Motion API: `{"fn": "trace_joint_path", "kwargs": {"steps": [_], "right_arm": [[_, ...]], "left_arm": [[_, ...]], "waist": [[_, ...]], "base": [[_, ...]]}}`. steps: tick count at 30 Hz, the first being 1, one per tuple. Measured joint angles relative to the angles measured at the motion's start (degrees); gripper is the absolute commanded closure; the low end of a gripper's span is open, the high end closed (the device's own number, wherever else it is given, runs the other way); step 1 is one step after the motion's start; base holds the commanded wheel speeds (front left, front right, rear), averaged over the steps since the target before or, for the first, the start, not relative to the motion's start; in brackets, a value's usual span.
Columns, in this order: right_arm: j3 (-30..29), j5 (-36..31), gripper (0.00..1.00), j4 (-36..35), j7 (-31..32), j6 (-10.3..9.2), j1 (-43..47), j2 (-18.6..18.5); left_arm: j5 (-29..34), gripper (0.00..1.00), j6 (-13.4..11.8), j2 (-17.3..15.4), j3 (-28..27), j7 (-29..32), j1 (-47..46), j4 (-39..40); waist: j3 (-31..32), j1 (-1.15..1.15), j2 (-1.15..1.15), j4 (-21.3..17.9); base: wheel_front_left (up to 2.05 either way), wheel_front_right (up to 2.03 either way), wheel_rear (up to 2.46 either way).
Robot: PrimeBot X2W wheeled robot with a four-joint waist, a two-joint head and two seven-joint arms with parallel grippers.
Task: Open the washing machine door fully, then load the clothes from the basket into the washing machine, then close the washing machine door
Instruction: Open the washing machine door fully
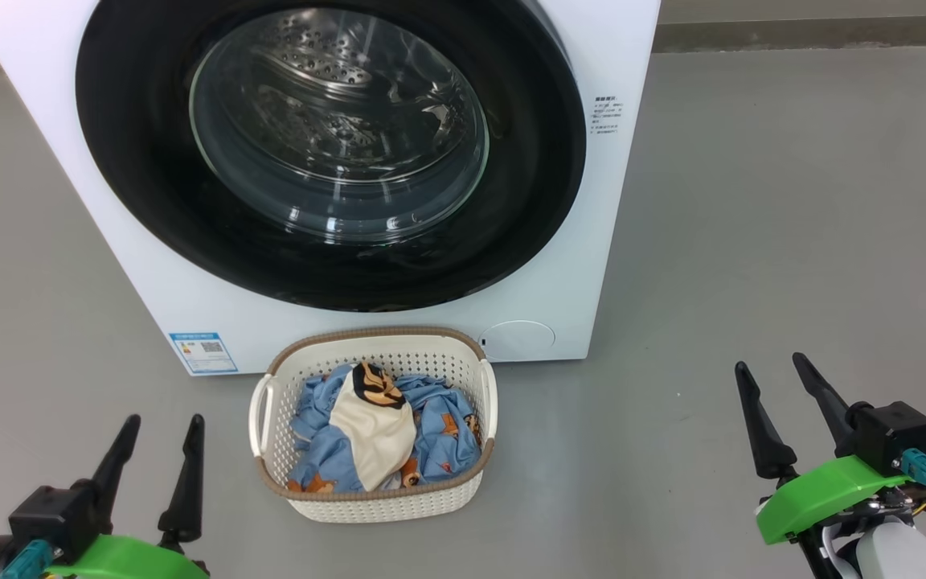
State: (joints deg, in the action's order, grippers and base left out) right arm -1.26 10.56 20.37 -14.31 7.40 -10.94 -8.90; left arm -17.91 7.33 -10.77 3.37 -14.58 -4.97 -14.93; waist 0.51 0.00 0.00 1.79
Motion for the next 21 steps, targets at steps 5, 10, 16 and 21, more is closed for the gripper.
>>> {"fn": "trace_joint_path", "kwargs": {"steps": [5, 10, 16, 21], "right_arm": [[-0.40, 0.15, 0.00, -0.25, 0.00, -0.01, 0.00, 0.14], [-1.30, 0.87, 0.00, -0.46, 0.00, -0.01, -0.13, 0.29], [-2.07, 3.39, 0.00, -0.57, 0.00, -0.01, -2.88, 0.38], [-1.44, 4.60, 0.00, -2.16, -0.01, -0.01, -6.19, 0.08]], "left_arm": [[0.15, 0.00, 0.00, 0.27, -0.10, -0.03, 0.03, 0.85], [0.21, 0.00, 0.00, 0.47, 0.01, -0.04, 0.10, 1.69], [0.53, 0.00, 0.00, 0.63, 0.14, -0.04, 0.29, 1.96], [0.53, 0.00, 0.00, 0.67, 1.14, -0.04, 0.42, 1.94]], "waist": [[-0.03, 0.00, 0.00, 0.10], [-0.10, 0.00, 0.00, 0.32], [-0.42, 0.00, 0.00, 0.56], [-0.82, 0.00, 0.00, 0.75]], "base": [[0.00, 0.00, 0.00], [0.00, 0.00, 0.00], [0.00, 0.00, 0.00], [0.00, 0.00, 0.00]]}}
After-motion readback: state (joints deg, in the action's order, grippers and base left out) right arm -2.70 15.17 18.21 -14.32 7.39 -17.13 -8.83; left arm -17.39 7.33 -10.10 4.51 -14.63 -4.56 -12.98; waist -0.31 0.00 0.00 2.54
